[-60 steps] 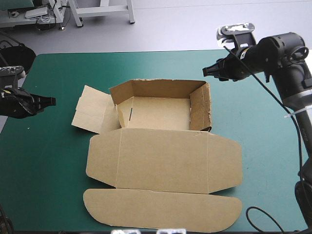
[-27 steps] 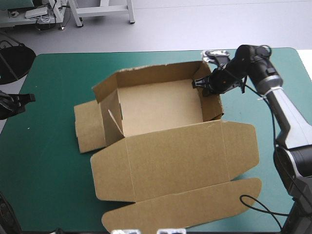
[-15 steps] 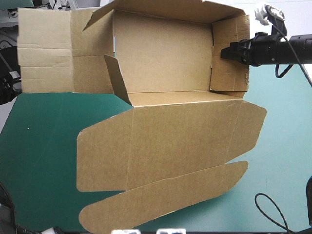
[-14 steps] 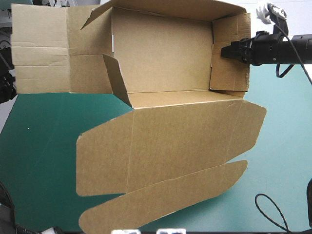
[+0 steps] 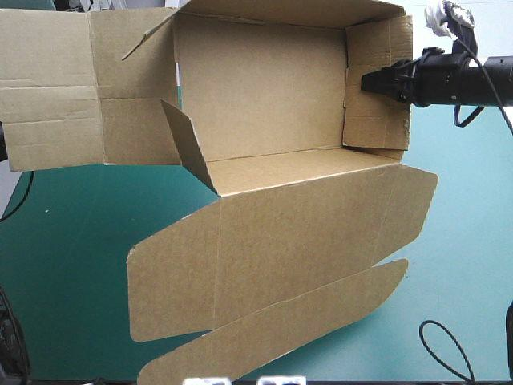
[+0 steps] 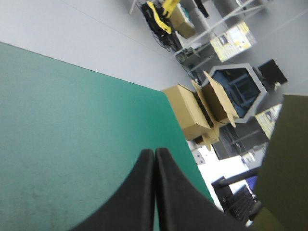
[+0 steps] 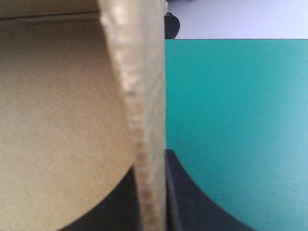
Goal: Fold the box
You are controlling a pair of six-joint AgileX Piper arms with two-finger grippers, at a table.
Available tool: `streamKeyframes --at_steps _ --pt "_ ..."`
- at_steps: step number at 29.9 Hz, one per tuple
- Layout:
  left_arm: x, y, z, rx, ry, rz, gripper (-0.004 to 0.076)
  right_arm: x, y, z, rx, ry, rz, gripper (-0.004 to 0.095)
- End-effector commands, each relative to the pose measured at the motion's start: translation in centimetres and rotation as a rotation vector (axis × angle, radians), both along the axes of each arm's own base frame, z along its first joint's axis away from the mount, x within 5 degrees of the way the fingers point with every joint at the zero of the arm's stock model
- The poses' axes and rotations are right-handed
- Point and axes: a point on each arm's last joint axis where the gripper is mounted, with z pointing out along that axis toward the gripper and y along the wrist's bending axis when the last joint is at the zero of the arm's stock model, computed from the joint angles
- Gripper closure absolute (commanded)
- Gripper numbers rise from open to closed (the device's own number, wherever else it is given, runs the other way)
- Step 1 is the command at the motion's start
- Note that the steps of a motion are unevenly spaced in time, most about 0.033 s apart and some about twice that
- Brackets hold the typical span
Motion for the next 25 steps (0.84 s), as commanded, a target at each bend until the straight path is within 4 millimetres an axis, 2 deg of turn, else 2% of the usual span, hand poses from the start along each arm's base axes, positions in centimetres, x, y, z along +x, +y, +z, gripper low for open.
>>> streamKeyframes --at_steps 1,8,15,20,25 --pt "-3.3 -3.2 4.1 -0.069 -0.154 -0.149 0.0733 -1.7 0.3 2.0 0.035 -0.064 0.013 0.0925" --pt "-6.5 -5.8 6.1 -0.033 -0.233 -0.221 0.0733 -0.9 0.1 1.5 0.032 -0.057 -0.006 0.0924" --pt "-9.2 -7.2 7.5 -0.016 -0.296 -0.265 0.0733 -0.1 -0.2 1.1 0.017 -0.059 -0.038 0.0924" --pt "-9.4 -7.4 7.6 -0.015 -0.302 -0.268 0.0733 0.8 -0.1 0.5 0.023 -0.047 -0.038 0.0924" --pt "-9.4 -7.4 7.6 -0.016 -0.301 -0.268 0.0733 1.8 1.0 -0.3 -0.006 -0.045 -0.035 0.0924"
